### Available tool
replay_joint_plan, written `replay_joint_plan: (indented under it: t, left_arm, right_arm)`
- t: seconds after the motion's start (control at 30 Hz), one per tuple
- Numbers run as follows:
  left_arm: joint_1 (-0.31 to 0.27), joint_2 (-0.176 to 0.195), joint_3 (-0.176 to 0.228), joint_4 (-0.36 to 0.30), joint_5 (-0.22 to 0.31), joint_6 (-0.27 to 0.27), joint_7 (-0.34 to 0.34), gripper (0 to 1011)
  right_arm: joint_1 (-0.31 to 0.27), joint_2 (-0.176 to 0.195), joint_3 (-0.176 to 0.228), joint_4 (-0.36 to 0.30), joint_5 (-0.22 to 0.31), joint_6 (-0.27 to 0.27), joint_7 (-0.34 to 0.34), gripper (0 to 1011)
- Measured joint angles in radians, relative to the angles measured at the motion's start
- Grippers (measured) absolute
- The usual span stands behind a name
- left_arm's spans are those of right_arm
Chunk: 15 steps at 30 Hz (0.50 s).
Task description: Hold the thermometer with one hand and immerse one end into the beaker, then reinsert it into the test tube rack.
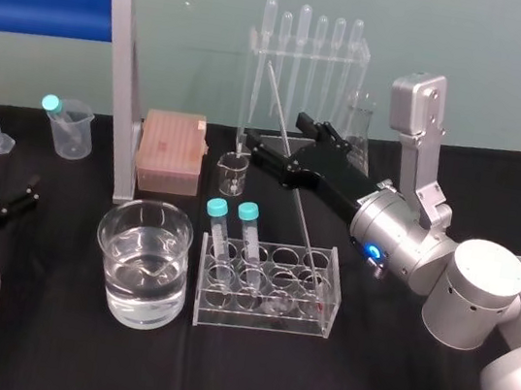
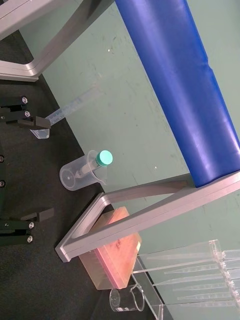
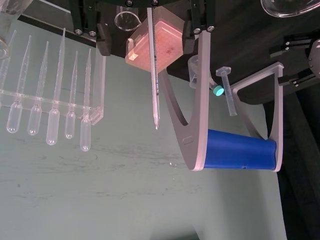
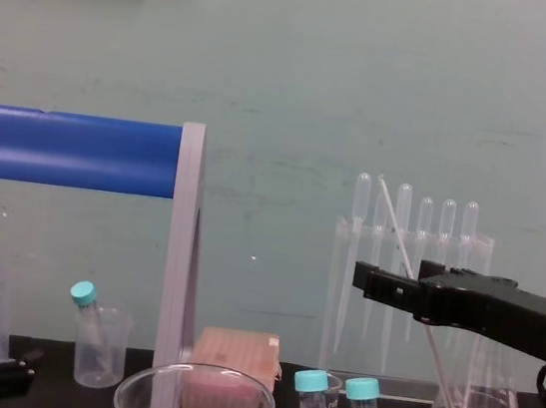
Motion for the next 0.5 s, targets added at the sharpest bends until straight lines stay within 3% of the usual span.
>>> replay_joint_plan:
  t: [0.07,0.5]
  left_arm:
    - [0.000,0.000,0.000,0.000,0.000,0.000,0.000,1008]
    - [0.000,0.000,0.000,0.000,0.000,0.000,0.000,1008]
  right_arm:
    - [0.000,0.000,0.000,0.000,0.000,0.000,0.000,908]
    - [0.000,0.001,0.000,-0.001,0.001,-0.002,0.000,510]
